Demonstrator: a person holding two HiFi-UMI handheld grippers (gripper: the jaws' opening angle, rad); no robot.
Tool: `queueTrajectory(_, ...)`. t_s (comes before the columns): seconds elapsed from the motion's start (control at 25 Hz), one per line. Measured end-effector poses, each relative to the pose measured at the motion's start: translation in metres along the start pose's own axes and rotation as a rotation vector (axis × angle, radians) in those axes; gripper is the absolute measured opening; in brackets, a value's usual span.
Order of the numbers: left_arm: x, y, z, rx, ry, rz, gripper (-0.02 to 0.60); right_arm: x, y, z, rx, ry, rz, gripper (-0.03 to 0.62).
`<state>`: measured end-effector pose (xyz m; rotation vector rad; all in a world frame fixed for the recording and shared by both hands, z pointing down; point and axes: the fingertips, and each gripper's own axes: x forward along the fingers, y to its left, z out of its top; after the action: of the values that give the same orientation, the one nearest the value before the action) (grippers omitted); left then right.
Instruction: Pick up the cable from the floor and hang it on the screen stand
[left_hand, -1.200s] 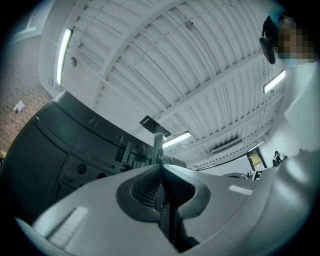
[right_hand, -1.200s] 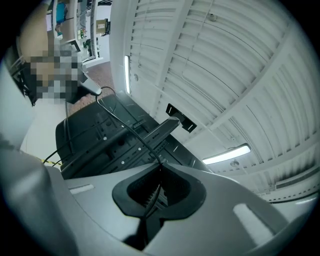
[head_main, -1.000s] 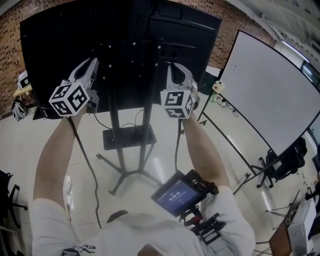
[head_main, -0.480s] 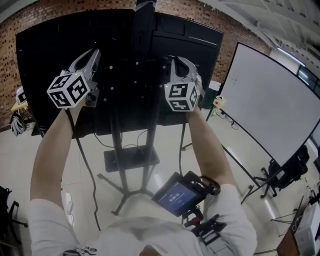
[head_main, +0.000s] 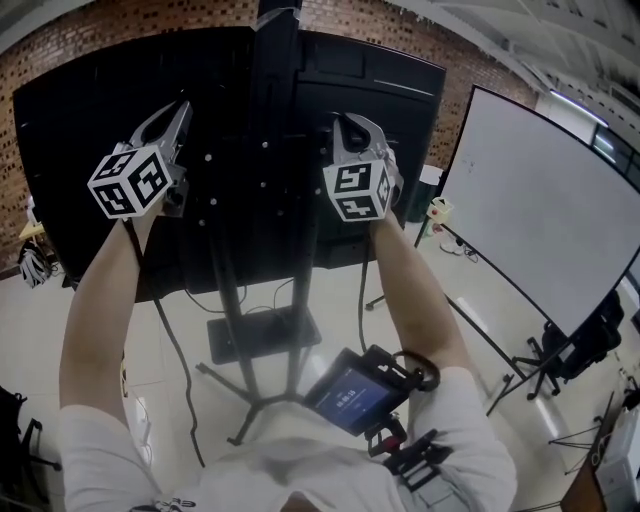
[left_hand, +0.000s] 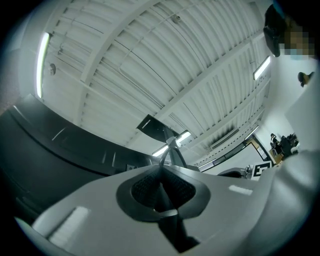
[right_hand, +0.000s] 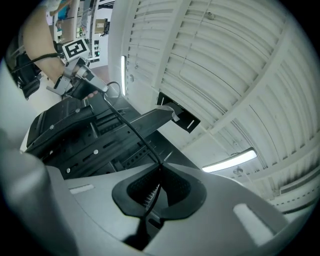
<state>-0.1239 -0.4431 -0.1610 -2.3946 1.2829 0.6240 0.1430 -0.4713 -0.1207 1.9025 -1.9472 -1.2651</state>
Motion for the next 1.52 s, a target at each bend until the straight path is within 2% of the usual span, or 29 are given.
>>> queueTrajectory(0.44,0.022,0.023,-0.025,0.063,0.095,0.061,0.021,0.044,0.007,-0.013,0.054,0.024,0.101,0.032)
queueTrajectory(0.64,0.024,0.033,-0.024,0.068,0.094,0.082,0.023,0.058,0.008,-0.007,0.057,0.02,0.143,0.034)
queueTrajectory(0.92,0.017,0.049,-0.016,0.083,0.088,0.127,0.021,0.071,0.019,0.008,0.124,0.024,0.242,0.043)
queueTrajectory(1.2,-0.002,0.061,-0.012,0.113,0.094,0.174,0.021,0.076,0.043,0.015,0.067,0.046,0.308,0.044)
queueTrajectory(1.52,-0.024,0.073,-0.018,0.111,0.119,0.219,0.021,0.069,0.07,0.017,-0.121,0.071,0.331,0.057)
